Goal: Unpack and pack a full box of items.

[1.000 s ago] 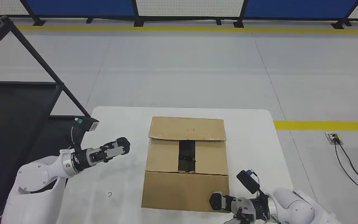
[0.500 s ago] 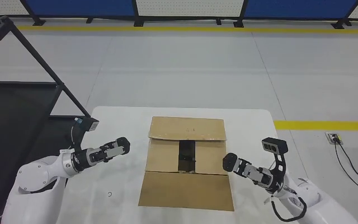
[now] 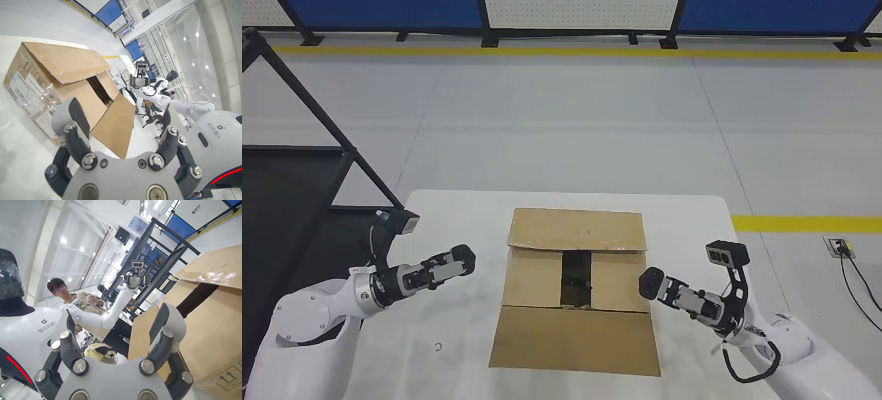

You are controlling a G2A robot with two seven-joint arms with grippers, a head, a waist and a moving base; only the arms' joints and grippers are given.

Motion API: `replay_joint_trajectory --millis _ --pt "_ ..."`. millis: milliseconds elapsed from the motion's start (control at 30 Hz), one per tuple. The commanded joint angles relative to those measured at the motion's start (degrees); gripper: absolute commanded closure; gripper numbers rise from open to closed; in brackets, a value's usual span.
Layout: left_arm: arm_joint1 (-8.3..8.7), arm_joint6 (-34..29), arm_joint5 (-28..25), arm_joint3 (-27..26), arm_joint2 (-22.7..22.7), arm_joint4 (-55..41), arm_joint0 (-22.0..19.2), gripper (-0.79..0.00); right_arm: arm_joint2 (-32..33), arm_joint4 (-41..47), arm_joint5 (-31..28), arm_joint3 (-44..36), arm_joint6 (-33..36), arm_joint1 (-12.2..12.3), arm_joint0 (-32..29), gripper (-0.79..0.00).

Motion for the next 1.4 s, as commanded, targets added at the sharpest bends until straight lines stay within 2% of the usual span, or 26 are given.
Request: replay_joint_trajectory --millis 0,233,567,767,1000,1167,1367 --pt "0.15 0.6 0.0 -0.6 -0.3 -1.3 0.2 -0.785 0.0 0.6 5.4 0.1 -3.3 -0.5 0.3 -0.785" --pt "0.47 4.0 -4.1 -0.5 -2.7 -7.0 1.9 -0.785 0.3 4.4 18.8 2.9 -2.6 -1.8 2.7 -0.785" --pt "0.78 4.8 -5.0 -0.4 -3.5 -8.7 3.2 -0.785 2.0 5.6 26.6 5.6 0.6 -3.0 3.8 -0.785" --pt "0.78 4.8 -5.0 -0.4 -3.5 -8.7 3.2 -0.785 1.7 5.9 28.1 6.8 0.6 -4.4 5.2 -0.785" --pt "0.78 4.8 -5.0 -0.4 -3.5 -8.7 3.2 -0.785 0.8 5.8 26.9 7.8 -0.7 -6.5 7.3 -0.785" --pt "0.78 4.8 -5.0 -0.4 -3.5 -8.7 3.2 -0.785 0.2 6.2 24.6 8.8 -3.3 -8.3 9.2 -0.785" --pt "0.78 4.8 -5.0 -0.4 -3.5 -8.7 3.2 -0.785 -0.9 5.7 20.3 11.1 -10.6 -10.8 11.2 -0.785"
